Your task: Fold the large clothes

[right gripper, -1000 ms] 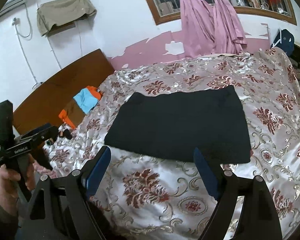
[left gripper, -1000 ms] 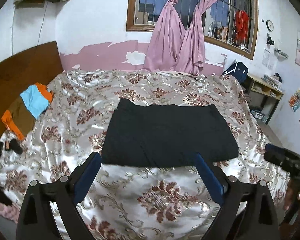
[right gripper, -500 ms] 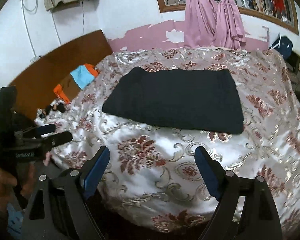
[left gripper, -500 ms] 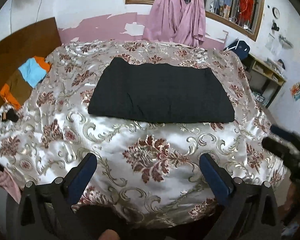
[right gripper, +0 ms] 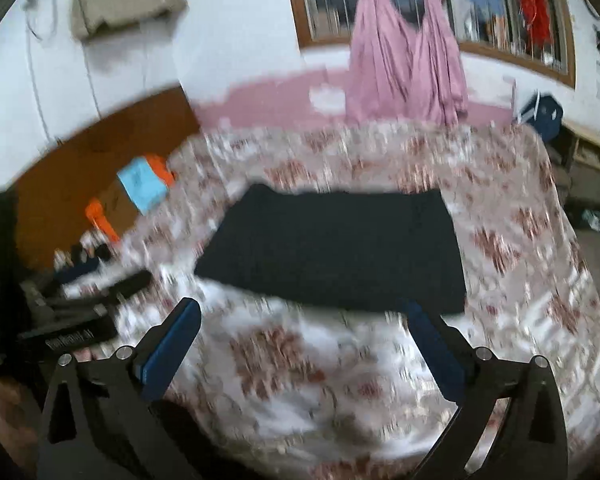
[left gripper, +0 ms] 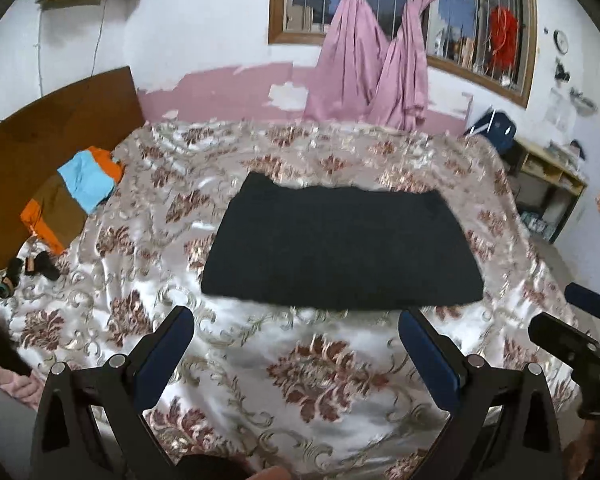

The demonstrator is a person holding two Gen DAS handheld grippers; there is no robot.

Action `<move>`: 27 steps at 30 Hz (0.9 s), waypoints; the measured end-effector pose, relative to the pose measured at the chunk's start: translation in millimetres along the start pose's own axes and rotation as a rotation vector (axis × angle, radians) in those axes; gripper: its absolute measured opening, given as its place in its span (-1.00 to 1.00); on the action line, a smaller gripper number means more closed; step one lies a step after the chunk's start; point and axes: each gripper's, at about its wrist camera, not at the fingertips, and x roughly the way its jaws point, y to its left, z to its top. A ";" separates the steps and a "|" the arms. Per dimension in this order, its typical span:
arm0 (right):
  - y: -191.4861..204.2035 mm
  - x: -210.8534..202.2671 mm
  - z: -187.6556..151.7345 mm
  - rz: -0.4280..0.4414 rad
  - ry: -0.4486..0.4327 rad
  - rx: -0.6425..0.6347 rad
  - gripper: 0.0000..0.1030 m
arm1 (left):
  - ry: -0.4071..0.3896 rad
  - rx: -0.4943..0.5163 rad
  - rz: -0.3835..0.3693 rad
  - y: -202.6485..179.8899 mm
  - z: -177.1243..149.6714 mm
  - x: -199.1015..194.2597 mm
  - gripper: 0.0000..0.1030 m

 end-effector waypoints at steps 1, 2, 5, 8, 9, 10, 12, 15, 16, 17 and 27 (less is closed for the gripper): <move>0.4 6.0 -2.5 -0.032 0.026 0.002 0.97 | 0.014 0.002 0.003 -0.3 -1.6 2.3 1.00; -1.6 8.7 -4.8 -0.051 0.037 0.007 0.97 | 0.023 -0.001 -0.001 -0.4 -4.2 4.1 1.00; -2.7 12.8 -8.2 -0.093 0.046 0.016 0.97 | 0.045 -0.010 -0.024 0.5 -7.0 7.4 1.00; -2.1 14.1 -7.0 -0.110 0.055 0.011 0.97 | 0.046 -0.010 -0.022 0.1 -5.5 7.8 1.00; -3.4 12.9 -5.7 -0.109 0.054 0.013 0.97 | 0.044 -0.011 -0.024 0.5 -5.9 8.2 1.00; -4.9 12.0 -5.2 -0.109 0.052 0.014 0.97 | 0.041 -0.013 -0.025 0.5 -5.7 8.2 1.00; -6.7 9.3 -3.9 -0.115 0.042 0.018 0.97 | 0.039 -0.014 -0.032 0.4 -5.1 7.9 1.00; -9.1 9.0 -3.1 -0.122 0.033 0.022 0.97 | 0.035 -0.010 -0.035 -1.1 -4.2 7.7 1.00; -9.3 9.1 -2.4 -0.124 0.033 0.025 0.97 | 0.035 -0.009 -0.037 -2.0 -4.4 7.5 1.00; -9.3 9.2 -2.1 -0.126 0.032 0.028 0.97 | 0.036 -0.007 -0.039 -2.4 -4.3 7.7 1.00; -11.7 9.4 -2.6 -0.136 0.025 0.039 0.97 | 0.041 -0.009 -0.040 -3.3 -3.9 8.7 1.00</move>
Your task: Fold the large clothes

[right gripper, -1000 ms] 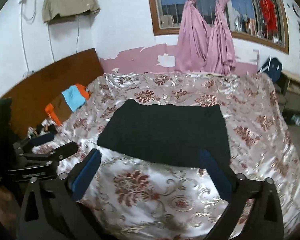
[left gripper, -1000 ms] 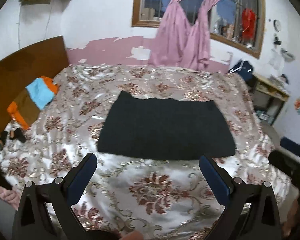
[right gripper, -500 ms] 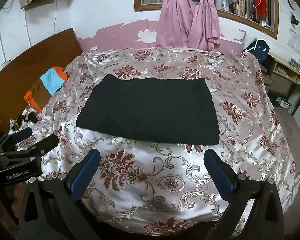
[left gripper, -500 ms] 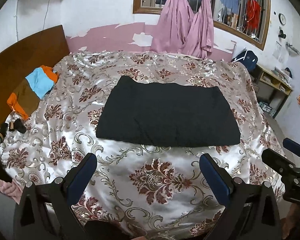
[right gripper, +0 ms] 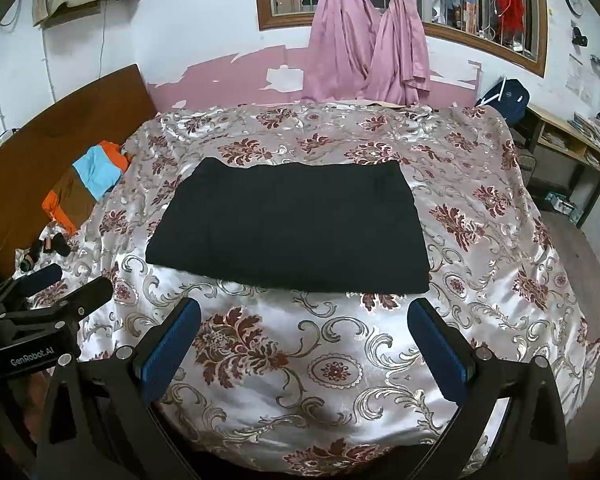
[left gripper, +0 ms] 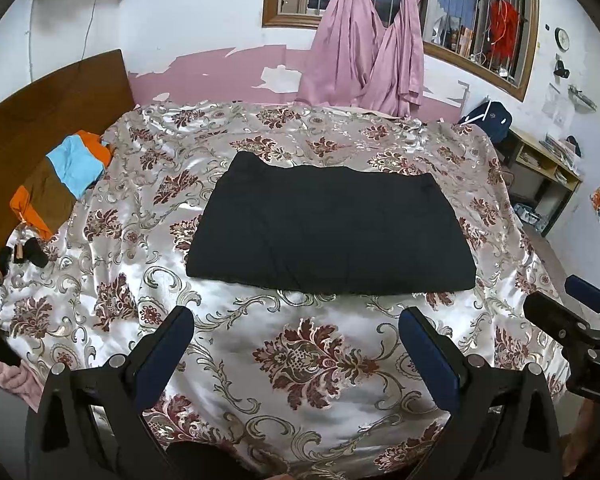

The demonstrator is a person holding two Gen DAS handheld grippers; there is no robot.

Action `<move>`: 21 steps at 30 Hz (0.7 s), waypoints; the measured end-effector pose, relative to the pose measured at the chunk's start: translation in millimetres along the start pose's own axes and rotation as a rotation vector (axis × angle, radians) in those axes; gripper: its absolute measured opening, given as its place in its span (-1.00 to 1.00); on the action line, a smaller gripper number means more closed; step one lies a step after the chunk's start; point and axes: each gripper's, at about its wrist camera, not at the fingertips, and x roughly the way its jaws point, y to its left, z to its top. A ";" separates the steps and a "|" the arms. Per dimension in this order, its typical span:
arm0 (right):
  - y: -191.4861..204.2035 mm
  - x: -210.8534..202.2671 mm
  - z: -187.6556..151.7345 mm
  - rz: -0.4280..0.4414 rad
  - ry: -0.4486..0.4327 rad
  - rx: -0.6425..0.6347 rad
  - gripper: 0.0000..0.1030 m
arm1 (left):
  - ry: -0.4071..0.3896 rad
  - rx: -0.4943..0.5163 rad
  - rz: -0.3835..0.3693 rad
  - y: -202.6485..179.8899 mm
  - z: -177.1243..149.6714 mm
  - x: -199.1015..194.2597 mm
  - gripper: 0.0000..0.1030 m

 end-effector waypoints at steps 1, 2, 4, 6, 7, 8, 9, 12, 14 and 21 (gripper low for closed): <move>-0.5 0.0 -0.2 0.000 0.000 -0.001 0.97 | 0.001 -0.001 0.002 -0.1 -0.2 0.0 1.00; -0.7 0.0 -0.2 0.000 -0.001 -0.002 0.97 | 0.001 -0.001 0.001 0.0 -0.4 -0.5 1.00; -1.3 -0.4 -0.8 -0.001 -0.001 -0.002 0.97 | 0.000 0.001 0.001 -1.4 -0.3 -0.7 1.00; -1.4 -0.9 -0.9 -0.001 -0.006 -0.002 0.97 | -0.001 0.001 0.003 -1.4 -0.1 -0.6 1.00; -1.4 -1.1 -1.0 -0.003 -0.006 -0.003 0.97 | 0.000 0.000 0.003 -1.0 0.4 -1.0 1.00; -1.8 -0.8 -1.2 -0.004 -0.006 -0.003 0.97 | 0.000 -0.001 0.002 -0.9 0.2 -1.0 1.00; -1.4 -1.0 -1.0 -0.002 -0.005 -0.002 0.97 | -0.001 -0.001 0.000 -0.8 0.1 -0.9 1.00; -1.1 -1.2 -1.1 -0.002 -0.007 -0.002 0.97 | -0.001 -0.001 0.002 -0.5 0.3 -1.0 1.00; -1.0 -1.1 -0.9 -0.003 -0.006 -0.002 0.97 | 0.000 -0.001 0.001 -0.4 0.3 -0.5 1.00; -3.4 -2.5 -0.3 -0.005 -0.009 0.001 0.97 | 0.001 -0.001 0.002 0.1 0.1 -0.4 1.00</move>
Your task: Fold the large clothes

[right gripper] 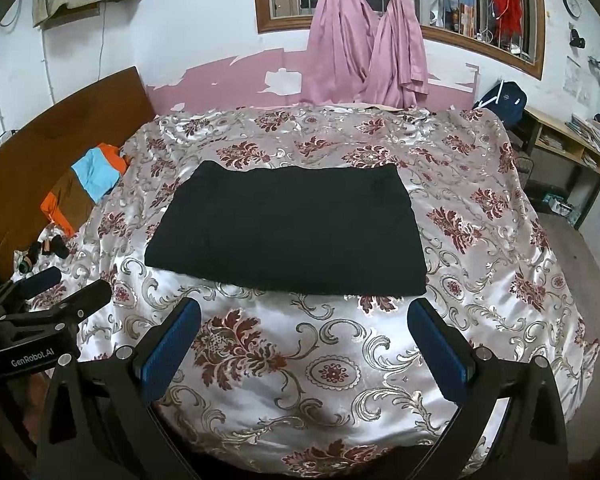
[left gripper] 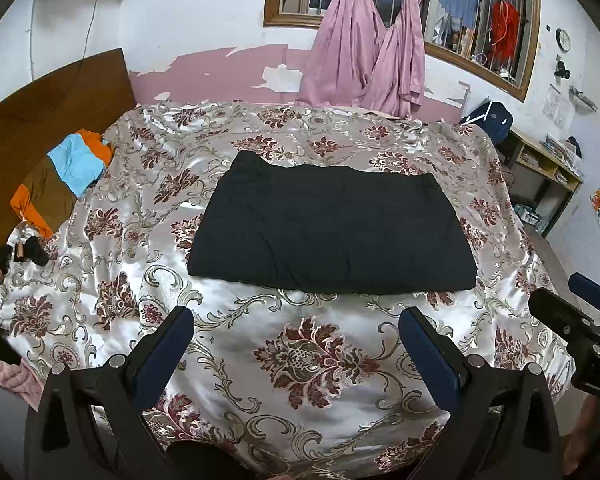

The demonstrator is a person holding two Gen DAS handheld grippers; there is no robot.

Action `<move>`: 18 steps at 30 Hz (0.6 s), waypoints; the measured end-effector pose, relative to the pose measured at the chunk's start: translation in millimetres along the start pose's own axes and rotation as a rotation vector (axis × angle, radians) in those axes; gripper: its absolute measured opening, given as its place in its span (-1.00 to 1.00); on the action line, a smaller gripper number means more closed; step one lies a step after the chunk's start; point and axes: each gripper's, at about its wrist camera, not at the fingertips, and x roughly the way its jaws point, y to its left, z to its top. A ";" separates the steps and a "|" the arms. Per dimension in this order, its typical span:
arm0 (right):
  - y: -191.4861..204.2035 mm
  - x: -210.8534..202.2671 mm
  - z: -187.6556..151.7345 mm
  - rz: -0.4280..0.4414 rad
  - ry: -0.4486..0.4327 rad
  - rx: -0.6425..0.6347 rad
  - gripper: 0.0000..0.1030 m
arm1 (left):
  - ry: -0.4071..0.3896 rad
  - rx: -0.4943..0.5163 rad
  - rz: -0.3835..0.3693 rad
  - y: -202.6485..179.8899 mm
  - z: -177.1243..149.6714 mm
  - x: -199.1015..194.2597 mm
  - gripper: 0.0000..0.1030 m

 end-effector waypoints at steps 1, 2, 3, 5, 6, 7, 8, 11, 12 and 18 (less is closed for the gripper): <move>-0.2 0.0 -0.1 -0.002 0.000 -0.001 0.97 | 0.001 -0.001 0.001 -0.8 -0.5 0.4 1.00; -0.1 0.1 0.0 -0.001 0.000 -0.001 0.97 | 0.001 -0.001 0.000 -0.7 -0.6 0.4 1.00; -0.6 0.2 0.1 0.000 0.001 0.000 0.97 | 0.000 0.000 -0.001 -0.9 -0.8 0.4 1.00; -0.4 0.3 0.2 0.000 0.002 -0.001 0.97 | 0.000 0.000 0.001 -0.9 -1.0 1.2 1.00; -0.2 0.2 0.1 -0.001 0.001 -0.001 0.97 | 0.001 -0.002 -0.001 -0.7 -0.8 0.9 1.00; -1.0 0.1 0.1 -0.001 0.001 -0.001 0.97 | 0.002 -0.003 -0.002 -0.8 -1.0 1.2 1.00; -0.9 0.4 0.2 0.001 0.001 -0.001 0.97 | 0.003 -0.003 -0.001 -1.2 -1.3 1.4 1.00; -0.5 -1.0 0.1 -0.002 0.002 -0.001 0.97 | 0.003 -0.001 -0.002 -1.2 -1.3 0.9 1.00; -0.9 -1.1 -0.1 -0.002 0.004 -0.001 0.97 | 0.004 -0.001 -0.002 -2.3 -2.5 1.3 1.00; -3.7 -0.6 -0.6 -0.008 0.008 0.007 0.97 | 0.003 -0.003 0.000 -2.6 -2.6 1.0 1.00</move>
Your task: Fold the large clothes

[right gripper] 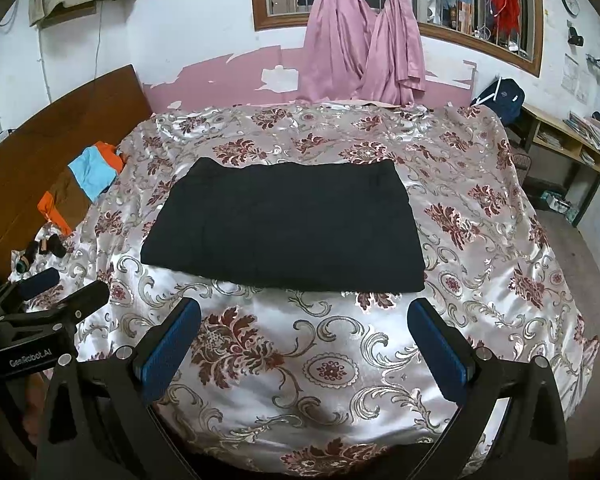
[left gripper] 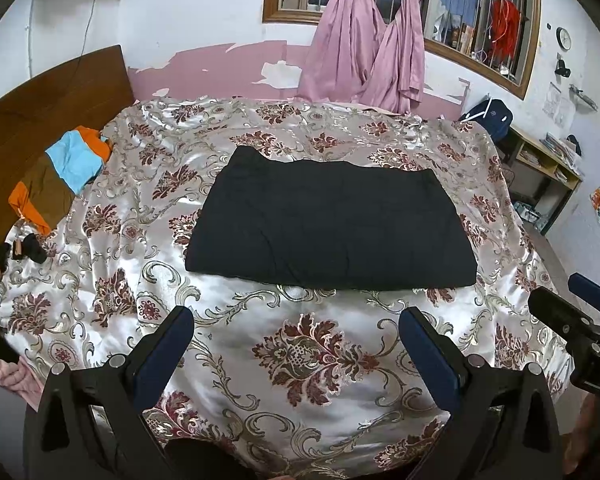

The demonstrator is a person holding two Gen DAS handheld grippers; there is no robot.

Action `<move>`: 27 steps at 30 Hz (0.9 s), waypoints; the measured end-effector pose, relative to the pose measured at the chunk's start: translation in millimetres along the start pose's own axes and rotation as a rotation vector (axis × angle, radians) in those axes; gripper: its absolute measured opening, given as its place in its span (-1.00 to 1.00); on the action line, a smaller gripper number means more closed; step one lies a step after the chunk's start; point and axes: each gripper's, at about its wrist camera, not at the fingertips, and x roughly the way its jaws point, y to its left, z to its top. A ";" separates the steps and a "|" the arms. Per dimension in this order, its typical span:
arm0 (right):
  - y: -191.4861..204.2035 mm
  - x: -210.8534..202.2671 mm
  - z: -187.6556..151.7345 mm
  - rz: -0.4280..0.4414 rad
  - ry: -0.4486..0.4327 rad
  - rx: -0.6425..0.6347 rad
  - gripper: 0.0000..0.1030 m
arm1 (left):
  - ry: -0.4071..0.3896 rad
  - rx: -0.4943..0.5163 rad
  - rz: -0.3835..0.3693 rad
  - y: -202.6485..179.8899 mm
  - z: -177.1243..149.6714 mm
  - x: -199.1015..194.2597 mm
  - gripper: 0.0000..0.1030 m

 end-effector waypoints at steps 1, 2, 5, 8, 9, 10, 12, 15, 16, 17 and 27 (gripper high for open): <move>-0.3 0.0 0.1 0.001 -0.001 -0.001 0.97 | 0.001 0.000 -0.001 0.0 0.0 0.2 1.00; -0.5 0.0 0.2 -0.001 -0.002 -0.002 0.97 | 0.001 0.000 -0.001 0.4 0.6 0.1 1.00; -0.1 0.3 0.2 -0.002 -0.003 -0.002 0.97 | 0.001 0.001 -0.002 0.0 0.2 0.3 1.00; -0.2 0.3 0.1 -0.002 -0.002 -0.002 0.97 | 0.001 0.000 -0.001 0.5 1.0 0.0 1.00; -1.0 0.4 0.2 -0.002 -0.002 -0.001 0.97 | 0.001 0.000 -0.002 0.6 1.1 0.0 1.00; -1.6 0.5 0.3 -0.003 -0.002 -0.001 0.97 | 0.001 0.000 -0.002 0.5 1.2 -0.1 1.00; 1.1 0.4 -0.4 -0.005 -0.002 0.000 0.97 | 0.001 -0.001 -0.001 0.2 0.8 0.0 1.00; 2.0 0.2 -0.6 -0.008 -0.002 0.000 0.97 | 0.002 0.000 -0.001 0.4 1.3 0.0 1.00; 0.8 0.4 -0.3 -0.008 -0.002 0.000 0.97 | 0.002 0.000 -0.001 0.1 0.8 0.1 1.00; 2.4 0.0 -1.0 -0.008 -0.002 0.000 0.97 | 0.002 -0.001 -0.001 0.4 1.3 -0.1 1.00; 2.2 -0.1 -0.9 -0.008 -0.002 0.001 0.97 | 0.002 -0.002 -0.001 0.6 2.1 -0.2 1.00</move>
